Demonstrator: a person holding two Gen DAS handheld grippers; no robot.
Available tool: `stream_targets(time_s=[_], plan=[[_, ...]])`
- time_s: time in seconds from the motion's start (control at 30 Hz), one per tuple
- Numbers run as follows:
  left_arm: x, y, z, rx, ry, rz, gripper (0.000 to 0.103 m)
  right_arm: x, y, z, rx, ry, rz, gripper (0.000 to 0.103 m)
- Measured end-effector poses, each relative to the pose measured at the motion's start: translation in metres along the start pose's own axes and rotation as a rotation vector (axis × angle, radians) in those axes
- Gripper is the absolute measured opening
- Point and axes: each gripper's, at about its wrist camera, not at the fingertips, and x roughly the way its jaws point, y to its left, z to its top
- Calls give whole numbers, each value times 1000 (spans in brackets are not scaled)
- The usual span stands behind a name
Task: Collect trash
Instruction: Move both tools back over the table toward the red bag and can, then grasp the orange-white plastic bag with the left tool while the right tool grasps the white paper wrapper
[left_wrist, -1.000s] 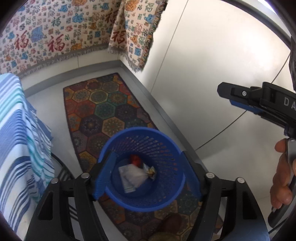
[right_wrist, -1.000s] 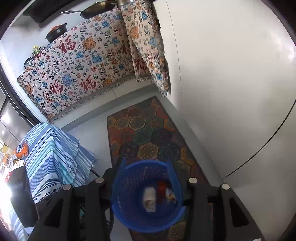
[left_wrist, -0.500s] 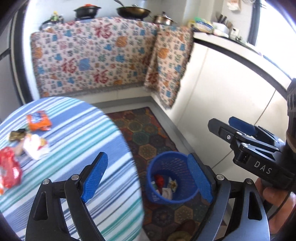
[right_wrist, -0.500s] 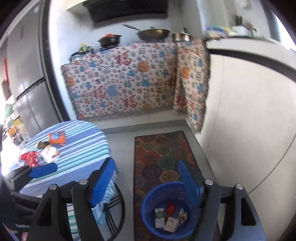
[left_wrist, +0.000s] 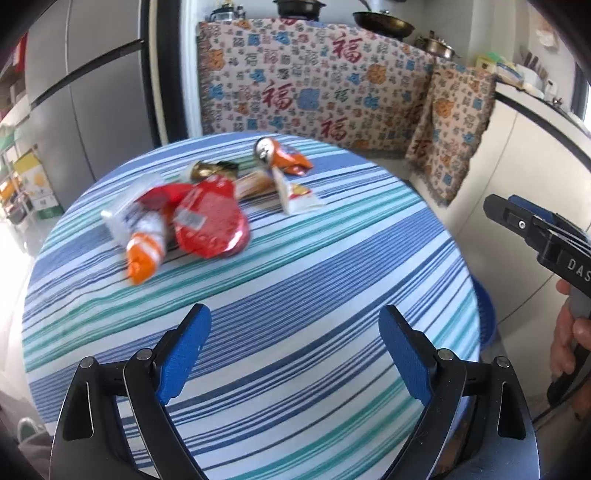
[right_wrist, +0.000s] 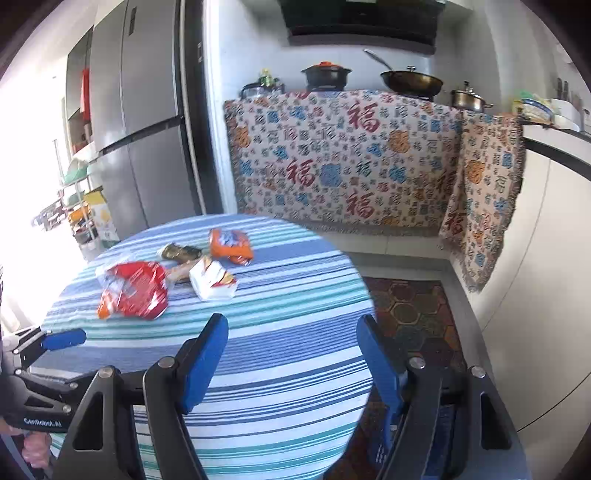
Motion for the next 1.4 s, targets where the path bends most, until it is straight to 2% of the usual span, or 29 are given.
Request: stream_targets(time_s=[0.27, 0.43, 0.5, 0.67, 0.73, 0.93, 0.97, 1.0, 1.07, 1.1, 1.13, 1.2, 1.27, 1.33, 1.4], plan=[[28, 79, -30, -82, 72, 109, 93, 51, 84, -39, -185, 142, 97, 74], [45, 109, -29, -130, 97, 131, 93, 78, 105, -53, -250, 231, 132, 74], [53, 115, -23, -113, 94, 146, 93, 87, 113, -55, -262, 253, 140, 74], [77, 129, 4, -81, 86, 135, 89, 98, 112, -47, -225, 267, 178, 74], [82, 134, 13, -63, 73, 141, 83, 103, 106, -43, -217, 269, 158, 74], [84, 131, 24, 13, 10, 131, 81, 134, 78, -14, -153, 291, 65, 76], [84, 129, 23, 30, 1, 128, 79, 137, 77, -6, -149, 275, 55, 76], [85, 129, 23, 40, -2, 128, 73, 138, 78, 3, -149, 246, 66, 76], [89, 129, 24, 42, 18, 111, 56, 142, 88, 22, -181, 207, 75, 76], [90, 128, 26, 37, 24, 102, 45, 146, 92, 29, -194, 199, 77, 76], [89, 129, 25, 32, 21, 97, 45, 154, 96, 37, -199, 199, 75, 76], [86, 131, 25, 26, 21, 90, 44, 172, 101, 46, -190, 218, 78, 71], [81, 133, 23, 15, 25, 80, 43, 189, 103, 51, -171, 235, 100, 57], [75, 136, 20, -6, 34, 62, 43, 201, 104, 54, -162, 234, 120, 56], [70, 137, 15, -37, 51, 45, 43, 209, 104, 55, -142, 244, 149, 41]])
